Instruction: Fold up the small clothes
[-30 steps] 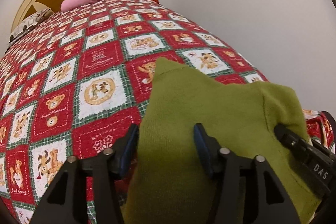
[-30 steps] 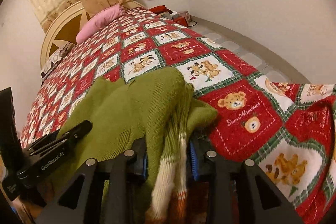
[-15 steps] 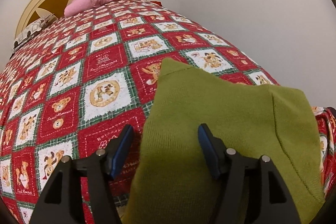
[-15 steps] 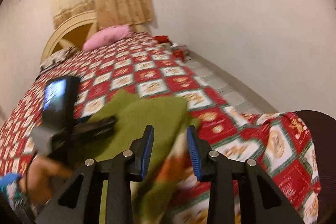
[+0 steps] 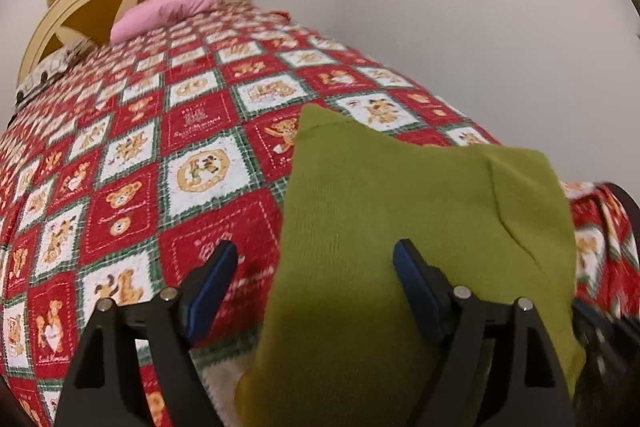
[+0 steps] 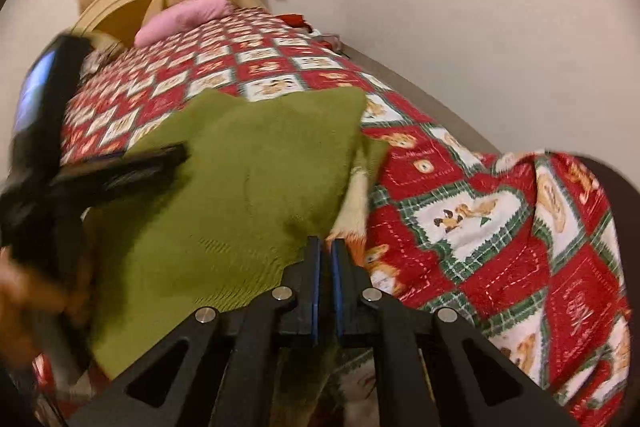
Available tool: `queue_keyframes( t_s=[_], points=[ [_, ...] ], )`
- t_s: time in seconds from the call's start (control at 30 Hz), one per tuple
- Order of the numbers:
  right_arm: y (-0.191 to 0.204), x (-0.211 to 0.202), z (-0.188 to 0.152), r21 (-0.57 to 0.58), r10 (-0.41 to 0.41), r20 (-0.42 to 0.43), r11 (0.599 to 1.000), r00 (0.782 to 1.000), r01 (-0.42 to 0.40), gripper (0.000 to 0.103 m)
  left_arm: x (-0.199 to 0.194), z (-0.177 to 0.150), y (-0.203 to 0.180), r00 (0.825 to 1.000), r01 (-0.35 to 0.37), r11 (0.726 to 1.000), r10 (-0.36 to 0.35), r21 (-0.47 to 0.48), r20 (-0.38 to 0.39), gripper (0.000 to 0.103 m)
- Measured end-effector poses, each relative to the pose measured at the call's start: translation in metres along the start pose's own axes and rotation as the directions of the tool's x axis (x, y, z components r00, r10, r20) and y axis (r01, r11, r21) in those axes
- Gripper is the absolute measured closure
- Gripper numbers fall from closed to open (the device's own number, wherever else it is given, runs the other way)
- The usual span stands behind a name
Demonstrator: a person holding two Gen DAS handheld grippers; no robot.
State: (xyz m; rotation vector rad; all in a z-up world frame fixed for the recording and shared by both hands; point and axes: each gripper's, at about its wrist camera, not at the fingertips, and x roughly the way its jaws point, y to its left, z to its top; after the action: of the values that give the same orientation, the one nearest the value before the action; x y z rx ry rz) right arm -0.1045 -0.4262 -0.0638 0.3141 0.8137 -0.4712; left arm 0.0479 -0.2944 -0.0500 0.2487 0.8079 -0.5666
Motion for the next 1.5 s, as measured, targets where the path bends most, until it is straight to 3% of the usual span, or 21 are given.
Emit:
queue_keyframes(
  t_s=[0.17,0.27,0.4,0.57,0.63,0.73,0.83,0.93,1.03,1.1,1.17,1.23,1.3,1.5],
  points=[
    [-0.013,-0.003,-0.007,0.065,0.053,0.025,0.996,0.998,-0.055,0.098,-0.031,-0.020,0.001,0.999,0.013,0.999,-0.014,0.032,0.038,0.019],
    [-0.009,-0.007,-0.010,0.053,0.022,0.038,0.998,0.999,-0.024,0.098,-0.051,-0.028,0.006,0.998,0.037,0.999,-0.038,0.010,0.042,0.020],
    [-0.001,-0.016,-0.007,-0.014,-0.048,0.027,0.999,0.998,0.048,0.098,-0.076,-0.040,0.004,0.997,0.051,0.997,-0.054,0.055,0.050,0.020],
    [-0.004,-0.077,-0.014,-0.006,-0.086,0.175,0.996,0.981,0.088,0.098,-0.078,-0.056,0.005,0.998,0.048,0.996,-0.050,0.072,0.027,0.020],
    [0.005,-0.104,-0.023,-0.030,-0.030,0.215,0.999,0.976,0.037,0.098,-0.072,-0.063,0.004,0.999,0.053,0.996,-0.053,0.066,-0.001,0.020],
    [0.025,-0.120,-0.038,-0.086,0.043,0.202,0.996,0.978,-0.026,0.098,-0.073,-0.072,0.005,0.997,0.082,0.995,-0.081,0.050,-0.016,0.020],
    [0.037,-0.122,-0.056,-0.100,0.094,0.153,0.992,0.984,-0.079,0.098,-0.078,-0.079,0.011,0.990,0.143,0.989,-0.143,0.030,-0.009,0.020],
    [0.033,-0.124,-0.073,-0.081,0.111,0.157,0.992,0.981,-0.099,0.097,-0.075,-0.083,0.024,0.977,0.212,0.977,-0.212,-0.021,-0.007,0.016],
    [0.027,-0.114,-0.080,-0.057,0.143,0.109,0.989,0.984,-0.138,0.084,-0.063,-0.084,0.034,0.964,0.259,0.960,-0.264,-0.102,-0.038,0.016],
    [0.023,-0.107,-0.082,-0.031,0.153,0.102,0.988,0.983,-0.151,0.084,-0.058,-0.087,0.038,0.951,0.292,0.943,-0.304,-0.159,-0.053,0.015],
    [0.023,-0.097,-0.085,-0.026,0.152,0.085,0.988,0.985,-0.151,0.084,-0.057,-0.088,0.035,0.955,0.284,0.947,-0.294,-0.149,-0.047,0.015],
    [0.023,-0.085,-0.088,-0.030,0.123,0.049,0.992,0.991,-0.121,0.084,-0.058,-0.089,0.023,0.970,0.237,0.968,-0.241,-0.084,-0.043,0.016],
    [0.025,-0.077,-0.089,-0.044,0.063,0.052,0.997,0.997,-0.061,0.089,-0.060,-0.093,0.012,0.977,0.210,0.977,-0.211,-0.037,-0.030,0.025],
    [0.026,-0.063,-0.076,-0.018,-0.036,0.029,0.999,0.999,0.036,0.089,-0.062,-0.094,0.008,0.986,0.165,0.986,-0.166,-0.034,-0.031,0.029]
  ],
)
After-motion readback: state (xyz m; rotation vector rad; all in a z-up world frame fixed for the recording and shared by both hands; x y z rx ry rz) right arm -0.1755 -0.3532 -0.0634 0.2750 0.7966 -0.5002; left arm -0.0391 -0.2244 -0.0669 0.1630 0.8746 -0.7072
